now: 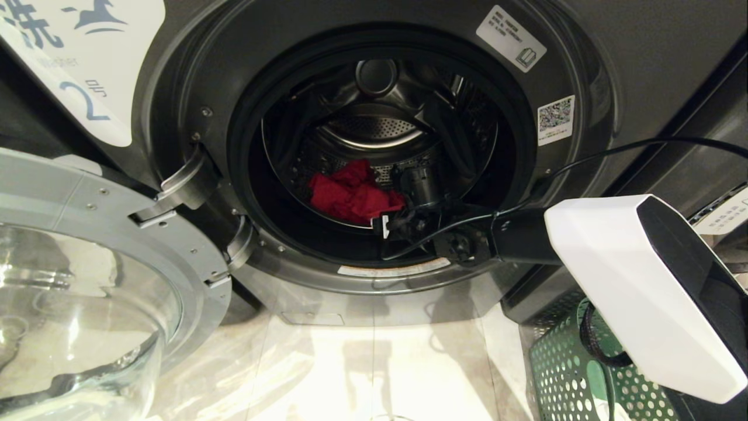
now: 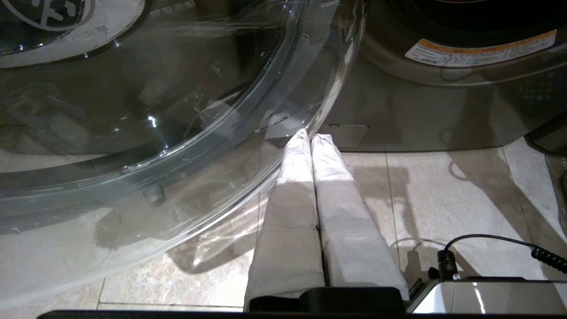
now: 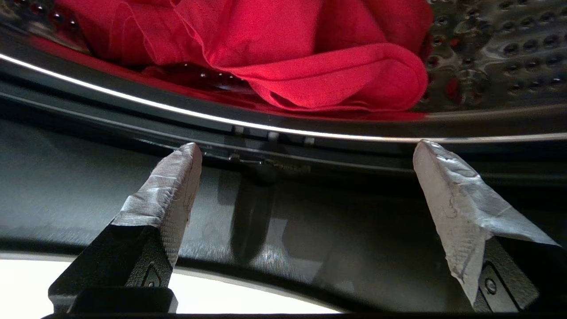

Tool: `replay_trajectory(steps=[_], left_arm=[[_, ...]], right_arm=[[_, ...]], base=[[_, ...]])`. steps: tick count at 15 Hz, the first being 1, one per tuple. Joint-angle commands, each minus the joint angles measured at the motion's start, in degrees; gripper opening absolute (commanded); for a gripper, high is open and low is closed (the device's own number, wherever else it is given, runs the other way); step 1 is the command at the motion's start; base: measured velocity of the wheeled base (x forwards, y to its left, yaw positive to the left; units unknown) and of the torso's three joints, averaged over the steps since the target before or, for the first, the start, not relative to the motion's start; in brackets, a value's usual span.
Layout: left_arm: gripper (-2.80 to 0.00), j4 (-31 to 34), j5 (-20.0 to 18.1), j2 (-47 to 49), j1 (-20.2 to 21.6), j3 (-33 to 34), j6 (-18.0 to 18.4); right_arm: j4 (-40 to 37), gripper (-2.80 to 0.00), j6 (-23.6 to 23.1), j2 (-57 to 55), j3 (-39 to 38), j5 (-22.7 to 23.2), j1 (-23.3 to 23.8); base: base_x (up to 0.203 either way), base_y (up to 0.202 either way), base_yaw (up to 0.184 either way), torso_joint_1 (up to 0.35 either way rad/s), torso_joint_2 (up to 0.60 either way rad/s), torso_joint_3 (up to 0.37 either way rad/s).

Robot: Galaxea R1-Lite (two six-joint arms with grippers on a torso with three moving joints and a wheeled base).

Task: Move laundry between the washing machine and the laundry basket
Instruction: Pick a cloth and place it into the basket

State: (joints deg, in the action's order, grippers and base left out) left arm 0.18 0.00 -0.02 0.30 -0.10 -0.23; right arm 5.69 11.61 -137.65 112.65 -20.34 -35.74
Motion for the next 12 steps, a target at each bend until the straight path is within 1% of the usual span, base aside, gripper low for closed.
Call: replay_trajectory(steps=[1,5,7,8,10,11,12], left_arm=[[-2.8,0.0,0.0,-0.1,0.0,0.0,0.0],[-2.8,0.0,0.0,-0.1,0.0,0.0,0.0],[-2.8,0.0,0.0,-0.1,0.0,0.0,0.0],[-2.8,0.0,0.0,-0.1,0.0,0.0,0.0],[-2.8,0.0,0.0,-0.1,0.0,0.0,0.0],[-2.8,0.0,0.0,-0.1,0.0,0.0,0.0],[-2.8,0.0,0.0,-0.1,0.0,0.0,0.0]], right_arm=[[1.0,0.0,0.1,-1.7,1.1,0.0,0.5],[4.3,0.0,0.0,-2.4,1.1,0.1,0.9],[3.9,0.0,0.0,-1.3,0.8,0.2,0.9],[2.4,0.0,0.0,0.5,0.1,0.7,0.8],[-1.8,0.0,0.1,6.0,-2.4,3.3,0.4],[-2.8,0.0,0.2,9.6,-5.1,4.3,0.2],[-3.2,0.0,0.2,13.6,-9.3,5.3,-0.2]], base=[[0.0,0.0,0.0,0.0,0.0,0.0],[0.0,0.0,0.0,0.0,0.0,0.0],[0.0,0.0,0.0,0.0,0.0,0.0],[0.0,0.0,0.0,0.0,0.0,0.0],[0.0,0.0,0.0,0.0,0.0,0.0],[0.0,0.0,0.0,0.0,0.0,0.0],[0.0,0.0,0.0,0.0,0.0,0.0]])
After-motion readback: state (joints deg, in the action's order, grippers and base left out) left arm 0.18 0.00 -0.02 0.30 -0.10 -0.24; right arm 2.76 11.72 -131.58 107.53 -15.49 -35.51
